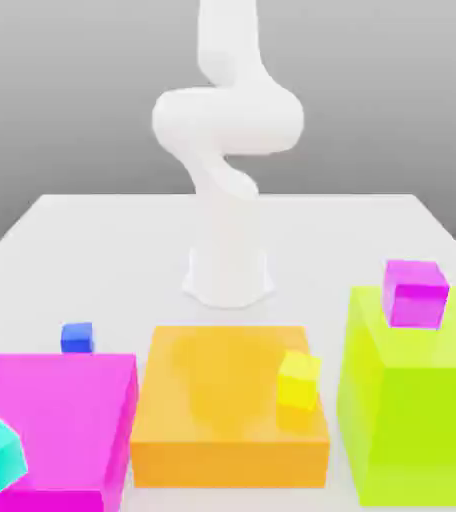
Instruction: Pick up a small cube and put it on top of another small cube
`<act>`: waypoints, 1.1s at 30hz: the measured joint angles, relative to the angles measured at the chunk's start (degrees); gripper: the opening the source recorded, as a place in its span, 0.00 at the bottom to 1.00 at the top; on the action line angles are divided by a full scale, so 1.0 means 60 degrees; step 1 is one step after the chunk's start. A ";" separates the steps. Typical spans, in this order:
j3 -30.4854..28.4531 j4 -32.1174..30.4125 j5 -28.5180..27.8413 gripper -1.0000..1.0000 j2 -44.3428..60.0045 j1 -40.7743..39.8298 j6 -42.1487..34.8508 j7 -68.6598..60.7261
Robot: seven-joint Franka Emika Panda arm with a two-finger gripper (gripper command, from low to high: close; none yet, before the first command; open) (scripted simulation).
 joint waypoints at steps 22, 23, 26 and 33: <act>-0.1737 -0.4745 -0.1140 0.50 0.5195 -0.4881 0.4301 0.4300; -0.1875 -0.4961 -0.1100 0.50 0.5427 -0.5041 0.4500 0.4425; -0.2303 -0.5612 -0.0760 0.50 0.6124 -0.5425 0.5101 0.4648; -0.1154 -0.5535 0.1277 0.50 0.8241 -0.6353 0.6798 0.3511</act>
